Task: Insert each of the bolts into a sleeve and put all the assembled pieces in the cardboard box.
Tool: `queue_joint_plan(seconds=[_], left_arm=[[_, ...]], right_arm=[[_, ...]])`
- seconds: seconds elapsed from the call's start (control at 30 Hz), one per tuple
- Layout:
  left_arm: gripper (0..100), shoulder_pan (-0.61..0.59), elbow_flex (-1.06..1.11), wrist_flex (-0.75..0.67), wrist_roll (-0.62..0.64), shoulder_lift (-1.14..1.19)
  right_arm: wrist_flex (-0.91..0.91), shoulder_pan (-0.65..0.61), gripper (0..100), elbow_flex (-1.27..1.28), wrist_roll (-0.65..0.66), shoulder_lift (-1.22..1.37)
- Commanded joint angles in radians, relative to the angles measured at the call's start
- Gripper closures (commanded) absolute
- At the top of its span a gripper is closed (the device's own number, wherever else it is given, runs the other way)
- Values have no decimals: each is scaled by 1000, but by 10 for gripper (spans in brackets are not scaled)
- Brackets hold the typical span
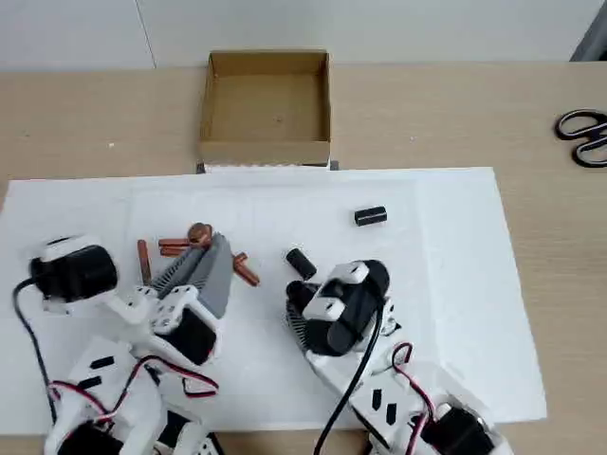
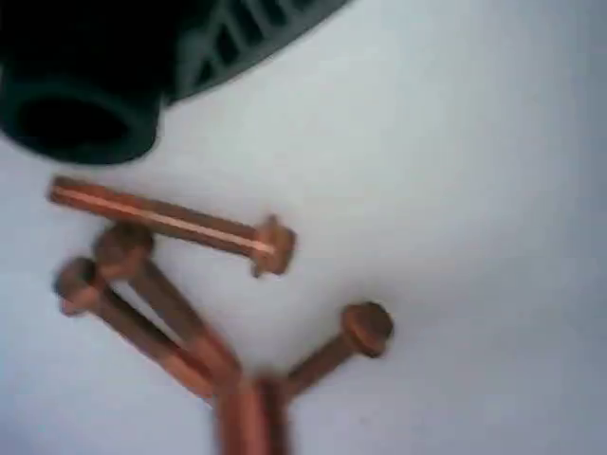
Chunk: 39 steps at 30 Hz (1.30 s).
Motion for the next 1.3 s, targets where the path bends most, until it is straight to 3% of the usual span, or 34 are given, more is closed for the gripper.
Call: queue_joint_plan(seconds=[0.0, 0.27, 0.6, 0.8, 1.27], left_arm=[[995, 35, 16, -34, 14, -6], [995, 107, 58, -114, 28, -6], [995, 115, 31, -49, 18, -6], [995, 114, 25, -44, -87, -6], [995, 161, 28, -34, -91, -5]], right_arm=[[-21, -59, 996, -5, -5, -2], [-21, -79, 996, 18, -3, 1], [-21, -74, 996, 21, -3, -7], [-21, -74, 996, 21, -3, -7], [-27, -74, 996, 21, -3, -7]])
